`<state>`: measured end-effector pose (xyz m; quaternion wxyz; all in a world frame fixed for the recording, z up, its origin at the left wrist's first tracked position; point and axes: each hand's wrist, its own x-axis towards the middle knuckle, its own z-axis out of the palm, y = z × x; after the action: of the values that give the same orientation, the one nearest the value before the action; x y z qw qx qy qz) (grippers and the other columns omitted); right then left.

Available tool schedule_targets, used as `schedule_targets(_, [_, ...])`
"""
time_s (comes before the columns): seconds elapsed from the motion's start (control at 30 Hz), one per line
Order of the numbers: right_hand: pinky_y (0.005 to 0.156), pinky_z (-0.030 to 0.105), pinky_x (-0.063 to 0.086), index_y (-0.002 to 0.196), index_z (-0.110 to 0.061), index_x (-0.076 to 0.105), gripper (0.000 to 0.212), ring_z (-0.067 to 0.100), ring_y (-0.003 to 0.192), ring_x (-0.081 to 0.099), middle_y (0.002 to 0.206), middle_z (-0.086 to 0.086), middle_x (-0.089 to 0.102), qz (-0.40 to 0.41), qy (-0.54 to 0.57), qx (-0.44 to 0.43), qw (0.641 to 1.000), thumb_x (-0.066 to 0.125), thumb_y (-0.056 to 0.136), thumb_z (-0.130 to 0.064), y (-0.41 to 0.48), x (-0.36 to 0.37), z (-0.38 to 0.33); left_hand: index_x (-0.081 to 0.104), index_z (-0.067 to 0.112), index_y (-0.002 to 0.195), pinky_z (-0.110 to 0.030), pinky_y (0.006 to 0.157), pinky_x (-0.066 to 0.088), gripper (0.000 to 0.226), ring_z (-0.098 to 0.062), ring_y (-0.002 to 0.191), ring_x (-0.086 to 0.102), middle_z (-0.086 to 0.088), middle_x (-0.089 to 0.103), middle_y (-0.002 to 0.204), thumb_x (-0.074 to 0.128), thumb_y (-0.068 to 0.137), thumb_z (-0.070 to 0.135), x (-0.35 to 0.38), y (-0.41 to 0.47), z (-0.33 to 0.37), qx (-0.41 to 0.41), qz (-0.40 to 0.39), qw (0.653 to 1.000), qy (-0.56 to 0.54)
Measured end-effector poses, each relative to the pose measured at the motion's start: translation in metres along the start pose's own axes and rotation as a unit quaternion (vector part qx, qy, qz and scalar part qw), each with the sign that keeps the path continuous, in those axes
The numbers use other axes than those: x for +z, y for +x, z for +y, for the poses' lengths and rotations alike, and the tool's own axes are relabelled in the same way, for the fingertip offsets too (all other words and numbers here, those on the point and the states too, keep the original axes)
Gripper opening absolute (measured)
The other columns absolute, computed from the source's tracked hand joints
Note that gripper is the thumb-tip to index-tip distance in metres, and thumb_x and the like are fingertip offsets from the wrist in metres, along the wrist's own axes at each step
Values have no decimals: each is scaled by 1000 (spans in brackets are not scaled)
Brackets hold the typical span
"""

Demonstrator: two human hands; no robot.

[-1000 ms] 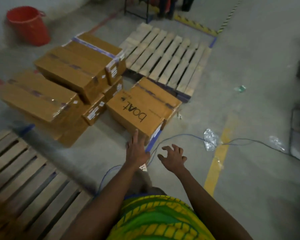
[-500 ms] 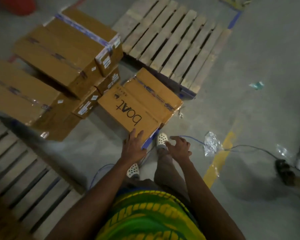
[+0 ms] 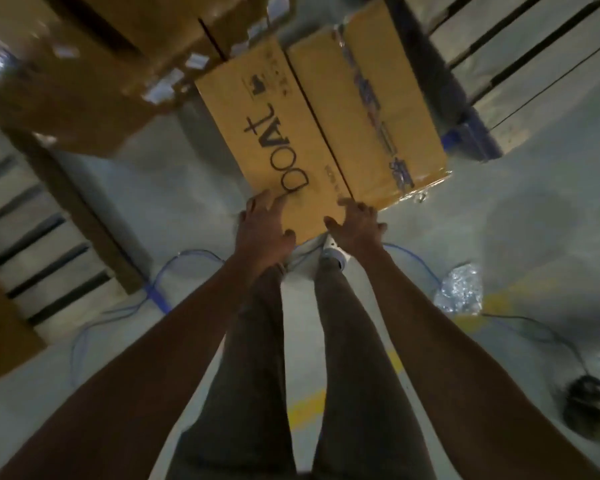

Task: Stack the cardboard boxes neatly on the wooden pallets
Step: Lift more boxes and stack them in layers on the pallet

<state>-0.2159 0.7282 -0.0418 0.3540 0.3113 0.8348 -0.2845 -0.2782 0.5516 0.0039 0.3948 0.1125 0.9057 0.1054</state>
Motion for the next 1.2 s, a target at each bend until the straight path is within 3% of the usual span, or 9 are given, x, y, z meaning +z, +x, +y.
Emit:
schedule_targets(0.3, [109,59,27,151,-16,32,91,31,137,41,149,7,43,44,41,136,989,67,79,-60,209,112,9,42,24,150,-38,109,36,72,-31,138,36,-12,40,150,70,84,28,106,135,-67,-119,-36,971,-206])
schedule_targets(0.4, [107,60,28,154,-20,32,92,30,137,41,149,6,43,110,62,157,980,66,79,-62,188,139,-5,44,24,149,-33,104,37,68,-29,137,41,-11,44,148,71,87,31,122,144,-86,-170,-43,943,-283])
schedule_targets(0.53, [113,63,22,160,-28,18,94,32,147,29,161,5,29,14,77,93,993,64,86,-64,114,168,-24,51,22,144,-26,92,36,58,-27,129,51,-11,52,142,71,91,36,116,138,-100,-239,-28,901,-360])
schedule_targets(0.67, [111,69,24,161,-32,1,107,34,148,25,164,-2,19,-31,69,30,997,71,83,-55,66,190,-53,51,14,144,-32,97,42,60,-33,127,53,-15,53,140,72,90,32,104,125,-134,-278,-11,892,-357])
schedule_targets(0.77, [112,71,22,160,-30,-3,105,38,146,23,164,-1,14,-43,57,64,995,63,86,-62,79,198,-75,41,9,149,-48,105,46,81,-40,127,51,-21,47,143,76,79,33,105,121,-170,-353,37,862,-363])
schedule_targets(0.9, [111,67,25,159,-22,7,97,39,144,29,163,3,19,-7,61,120,991,53,90,-71,111,203,-93,24,11,155,-49,107,42,94,-42,133,45,-22,36,151,80,82,29,126,122,-202,-467,-18,778,-419])
schedule_targets(0.97, [110,65,32,155,-20,16,95,39,141,36,159,6,28,24,78,121,989,52,87,-76,119,204,-85,30,12,149,-45,100,43,84,-36,130,47,-14,42,146,80,84,28,142,121,-200,-479,-79,745,-456])
schedule_targets(1.1, [107,54,41,148,-19,32,86,37,134,48,150,11,46,73,115,121,983,46,87,-79,128,195,-54,54,4,133,-39,96,47,68,-31,121,56,-13,58,136,87,75,16,169,114,-184,-430,-72,762,-479])
schedule_targets(1.2, [105,49,38,139,-15,41,78,37,129,52,141,13,53,121,138,173,968,43,91,-76,142,180,-53,63,6,124,-32,77,50,74,-28,103,62,-14,66,123,88,61,34,162,101,-163,-428,-15,745,-512])
